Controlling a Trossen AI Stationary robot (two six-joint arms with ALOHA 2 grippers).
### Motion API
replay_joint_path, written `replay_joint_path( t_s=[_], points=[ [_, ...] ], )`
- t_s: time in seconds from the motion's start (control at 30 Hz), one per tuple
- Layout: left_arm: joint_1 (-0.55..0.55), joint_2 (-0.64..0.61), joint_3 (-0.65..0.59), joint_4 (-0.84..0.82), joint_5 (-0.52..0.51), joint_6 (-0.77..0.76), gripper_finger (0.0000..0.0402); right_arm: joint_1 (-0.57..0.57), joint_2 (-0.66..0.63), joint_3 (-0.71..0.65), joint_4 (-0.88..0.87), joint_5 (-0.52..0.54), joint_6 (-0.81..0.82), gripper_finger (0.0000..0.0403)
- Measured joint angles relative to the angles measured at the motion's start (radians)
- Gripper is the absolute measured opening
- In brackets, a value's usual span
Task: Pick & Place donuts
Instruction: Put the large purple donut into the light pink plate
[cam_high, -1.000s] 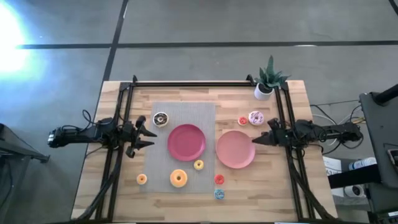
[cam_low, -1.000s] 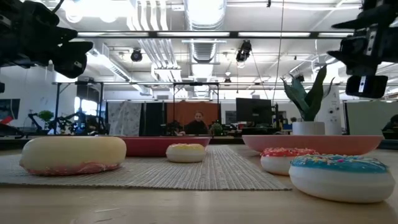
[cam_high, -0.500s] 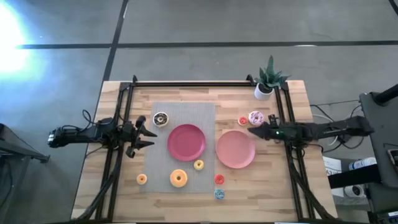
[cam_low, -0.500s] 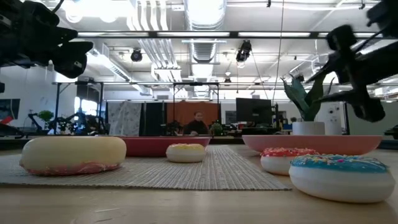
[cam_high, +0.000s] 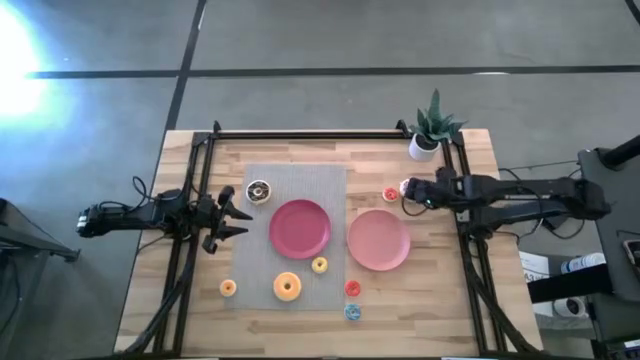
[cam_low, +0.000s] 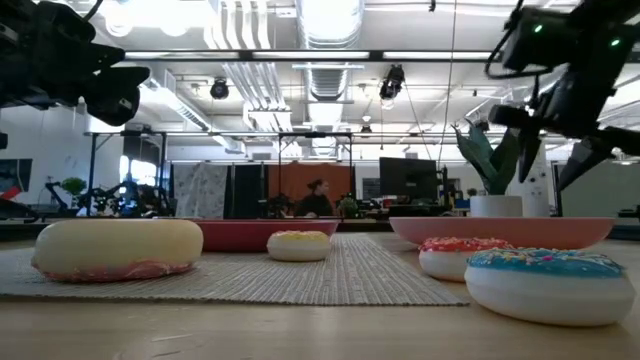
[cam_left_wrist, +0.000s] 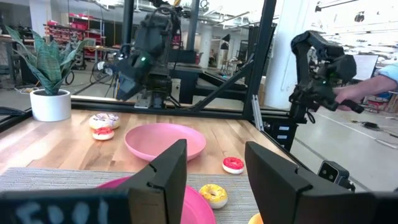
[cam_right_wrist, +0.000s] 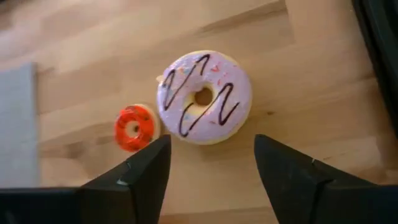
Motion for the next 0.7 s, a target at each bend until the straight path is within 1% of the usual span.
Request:
replay_joint_path(
  t_s=[0.1, 0.23, 0.33, 0.4, 0.53, 0.7],
  points=[
    [0.000, 0.000, 0.000, 0.000, 0.000, 0.000, 0.0137, -0.107, 0.050, 0.002, 0.029, -0.049, -0.138, 0.0249],
    [0.000, 0.000, 0.000, 0.000, 0.000, 0.000, 0.0137, -0.271, 0.111, -0.006, 0.111, -0.136, -0.299, 0.0267],
    [0.000, 0.000, 0.000, 0.000, 0.000, 0.000, 0.0137, -0.382, 0.162, -0.009, 0.170, -0.182, -0.413, 0.0269],
    [0.000, 0.000, 0.000, 0.000, 0.000, 0.000, 0.0137, -0.443, 0.198, -0.008, 0.209, -0.237, -0.493, 0.0264],
    [0.000, 0.000, 0.000, 0.000, 0.000, 0.000, 0.0137, -0.504, 0.271, -0.008, 0.227, -0.323, -0.599, 0.0250],
    [0.000, 0.000, 0.000, 0.000, 0.000, 0.000, 0.0137, -0.504, 0.330, -0.009, 0.216, -0.355, -0.666, 0.0237]
  ],
)
